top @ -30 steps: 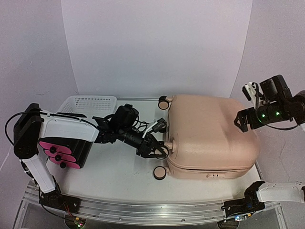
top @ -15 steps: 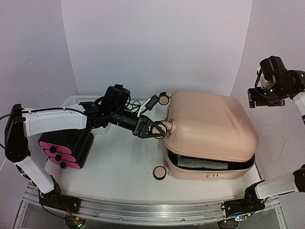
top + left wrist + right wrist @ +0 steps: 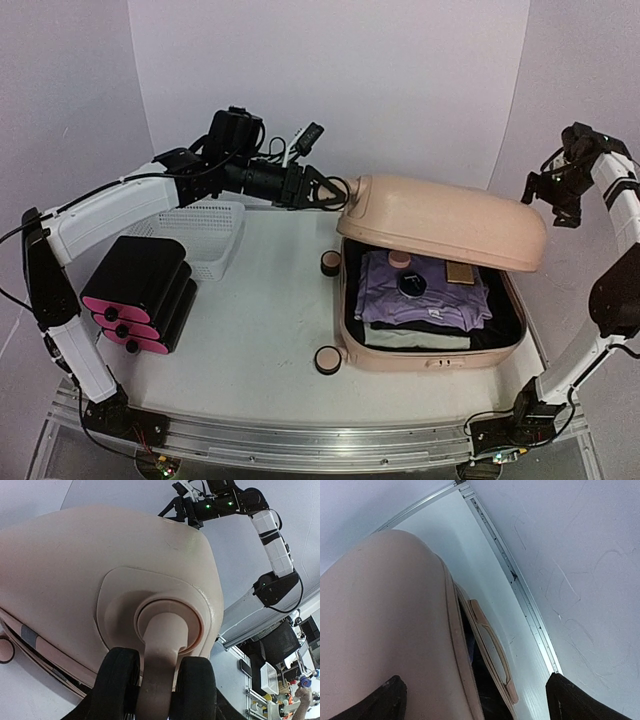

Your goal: Open, take out, and arrange the luggage

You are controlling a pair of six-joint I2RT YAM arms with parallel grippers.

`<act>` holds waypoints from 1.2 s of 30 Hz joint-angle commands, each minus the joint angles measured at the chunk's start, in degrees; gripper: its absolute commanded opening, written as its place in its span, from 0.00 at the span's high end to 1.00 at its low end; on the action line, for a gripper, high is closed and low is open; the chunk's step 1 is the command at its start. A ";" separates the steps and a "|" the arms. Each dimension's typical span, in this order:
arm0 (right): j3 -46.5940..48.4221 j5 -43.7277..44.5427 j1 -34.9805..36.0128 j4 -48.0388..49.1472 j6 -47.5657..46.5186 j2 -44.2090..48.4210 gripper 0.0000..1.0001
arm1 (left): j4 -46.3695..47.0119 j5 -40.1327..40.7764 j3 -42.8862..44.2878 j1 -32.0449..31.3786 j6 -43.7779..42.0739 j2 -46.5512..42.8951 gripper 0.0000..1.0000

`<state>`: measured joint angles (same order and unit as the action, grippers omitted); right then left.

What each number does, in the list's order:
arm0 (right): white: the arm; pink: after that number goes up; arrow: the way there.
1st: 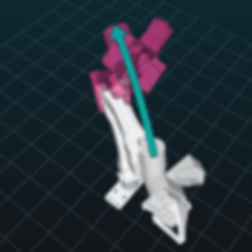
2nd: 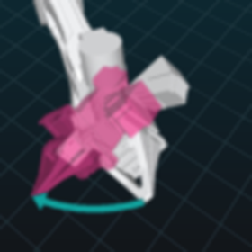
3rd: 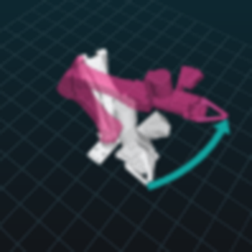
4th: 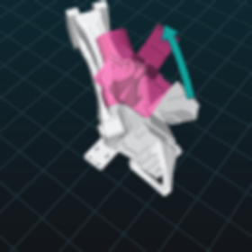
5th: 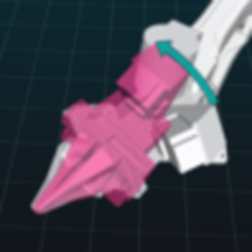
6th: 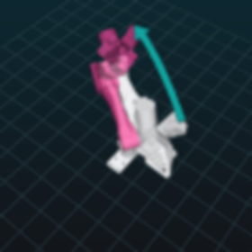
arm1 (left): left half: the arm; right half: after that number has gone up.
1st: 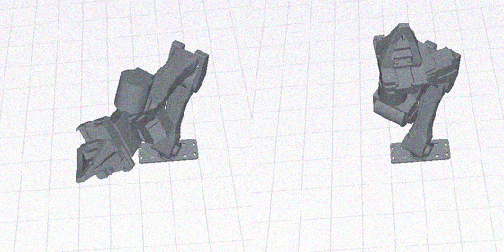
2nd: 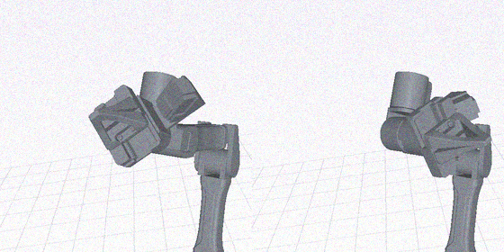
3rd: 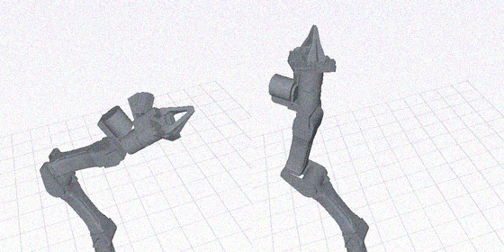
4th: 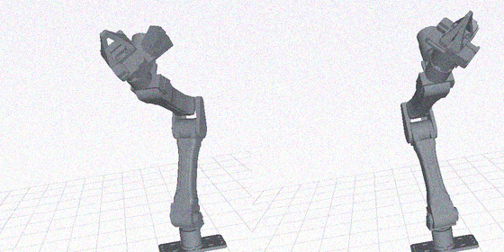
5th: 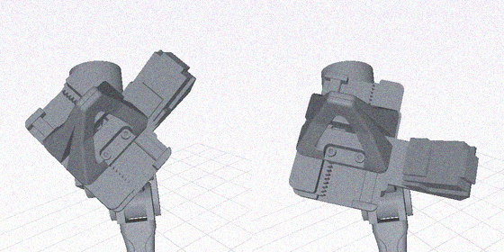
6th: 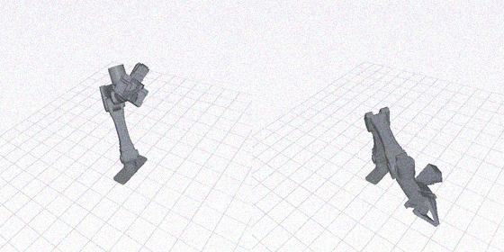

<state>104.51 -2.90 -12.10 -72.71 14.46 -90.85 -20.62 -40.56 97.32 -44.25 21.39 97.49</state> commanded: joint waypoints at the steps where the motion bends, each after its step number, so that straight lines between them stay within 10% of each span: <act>1: 3.69 -2.43 -2.22 -3.34 0.33 -0.88 0.02 | -1.27 22.10 8.43 6.64 0.72 0.31 0.99; 19: 11.36 4.45 -2.22 -11.02 -6.49 1.84 0.02 | -2.41 20.14 18.14 13.52 8.30 6.79 1.00; 28: -18.43 -28.37 -1.55 32.61 -0.69 10.53 0.05 | -1.88 18.51 21.32 14.36 10.06 8.72 1.00; 36: -8.62 -25.52 7.79 49.42 -0.21 -4.88 0.05 | -1.68 17.18 22.74 14.37 11.30 9.42 1.00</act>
<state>88.09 -26.63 -7.01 -39.77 12.03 -88.60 -20.18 -28.29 117.36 -30.96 30.85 106.54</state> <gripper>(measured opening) 0.948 0.518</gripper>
